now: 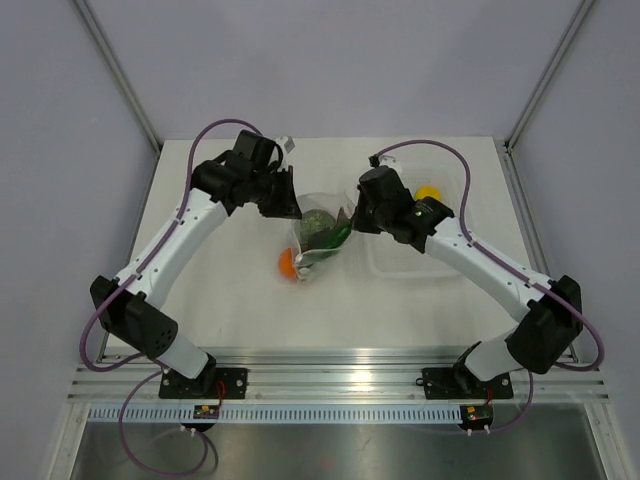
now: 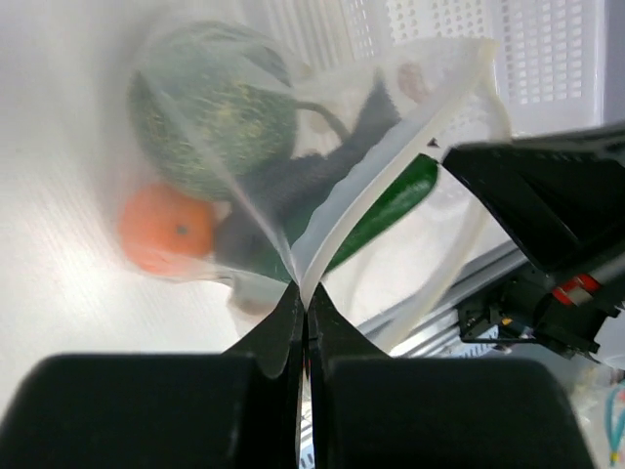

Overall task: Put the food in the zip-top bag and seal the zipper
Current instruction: Adjust the zipper food storage bag at the center of the board.

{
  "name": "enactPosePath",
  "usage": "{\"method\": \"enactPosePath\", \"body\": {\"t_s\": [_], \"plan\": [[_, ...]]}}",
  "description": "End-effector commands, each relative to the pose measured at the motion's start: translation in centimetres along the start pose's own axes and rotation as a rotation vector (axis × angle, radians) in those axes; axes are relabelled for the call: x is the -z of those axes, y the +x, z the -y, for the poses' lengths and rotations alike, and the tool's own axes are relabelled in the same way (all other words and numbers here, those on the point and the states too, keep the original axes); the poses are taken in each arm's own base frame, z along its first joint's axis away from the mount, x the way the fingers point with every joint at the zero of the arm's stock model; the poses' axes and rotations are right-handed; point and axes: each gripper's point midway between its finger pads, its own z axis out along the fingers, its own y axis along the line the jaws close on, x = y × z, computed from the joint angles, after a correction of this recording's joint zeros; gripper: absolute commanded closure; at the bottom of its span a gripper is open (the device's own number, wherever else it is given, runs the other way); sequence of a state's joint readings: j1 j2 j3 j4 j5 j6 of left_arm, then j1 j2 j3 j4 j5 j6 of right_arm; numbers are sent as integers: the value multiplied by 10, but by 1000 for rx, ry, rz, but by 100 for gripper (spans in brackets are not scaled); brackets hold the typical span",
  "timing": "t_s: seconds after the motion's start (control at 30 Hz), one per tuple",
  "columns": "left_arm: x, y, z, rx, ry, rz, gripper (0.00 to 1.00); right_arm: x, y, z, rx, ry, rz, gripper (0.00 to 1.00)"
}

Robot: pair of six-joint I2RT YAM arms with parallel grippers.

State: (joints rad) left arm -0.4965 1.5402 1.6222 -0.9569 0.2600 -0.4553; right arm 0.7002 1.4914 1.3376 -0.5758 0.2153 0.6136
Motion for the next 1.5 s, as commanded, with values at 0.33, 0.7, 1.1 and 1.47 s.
{"method": "enactPosePath", "body": {"t_s": [0.33,0.7,1.1,1.47], "plan": [[20,-78,-6,-208,-153,182,59,29,3,-38,-307,-105,27,100],[90,-56,-6,-186,-148,329,22,1,11,-41,-364,-59,-12,100],[120,3,-15,-260,-49,442,9,12,-1,-46,-331,-90,5,100],[89,57,-24,-580,119,544,4,22,-10,-44,-356,-112,21,100]]}}
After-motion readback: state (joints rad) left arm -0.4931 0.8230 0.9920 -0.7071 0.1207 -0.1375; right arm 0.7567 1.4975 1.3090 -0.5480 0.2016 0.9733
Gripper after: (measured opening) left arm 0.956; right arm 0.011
